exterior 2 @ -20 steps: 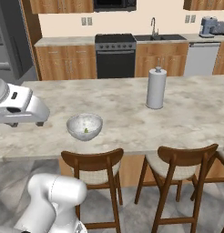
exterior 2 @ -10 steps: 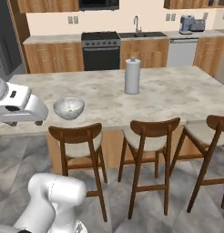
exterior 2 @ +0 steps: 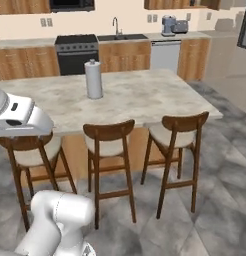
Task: There is a bowl on the dining counter. Grab a lemon wedge from the fridge and place it in the bowl. Then get the liquor bottle and glass cup from the cabinet and place them next to the bowl.
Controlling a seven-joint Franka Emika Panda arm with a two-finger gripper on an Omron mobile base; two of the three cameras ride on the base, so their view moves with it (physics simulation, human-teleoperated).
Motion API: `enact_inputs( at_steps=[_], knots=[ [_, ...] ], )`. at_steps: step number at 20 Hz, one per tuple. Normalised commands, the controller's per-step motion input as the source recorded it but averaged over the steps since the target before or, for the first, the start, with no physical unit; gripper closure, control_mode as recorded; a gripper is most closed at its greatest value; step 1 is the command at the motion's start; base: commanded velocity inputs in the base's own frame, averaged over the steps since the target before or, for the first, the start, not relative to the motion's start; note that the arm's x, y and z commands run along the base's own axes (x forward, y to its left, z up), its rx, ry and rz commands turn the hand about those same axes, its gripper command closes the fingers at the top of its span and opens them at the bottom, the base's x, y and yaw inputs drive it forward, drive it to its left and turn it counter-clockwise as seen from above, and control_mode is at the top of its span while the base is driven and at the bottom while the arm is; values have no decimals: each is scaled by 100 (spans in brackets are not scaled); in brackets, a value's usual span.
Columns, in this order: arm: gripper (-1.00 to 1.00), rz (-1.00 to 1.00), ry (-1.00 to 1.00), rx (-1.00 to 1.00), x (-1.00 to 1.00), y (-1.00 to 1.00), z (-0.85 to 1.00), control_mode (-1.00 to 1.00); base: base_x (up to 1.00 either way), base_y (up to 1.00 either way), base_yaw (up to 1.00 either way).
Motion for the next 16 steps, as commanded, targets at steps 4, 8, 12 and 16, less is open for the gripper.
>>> enact_inputs(
  at_steps=[4,8,12,16],
  knots=[
    [-100,0,0,0,0,0,0,100,52,-100,1],
    [-100,0,0,0,0,0,0,100,52,-100,8],
    [-100,0,0,0,0,0,0,100,49,-100,6],
    [-100,0,0,0,0,0,0,100,47,-100,1]
  ],
)
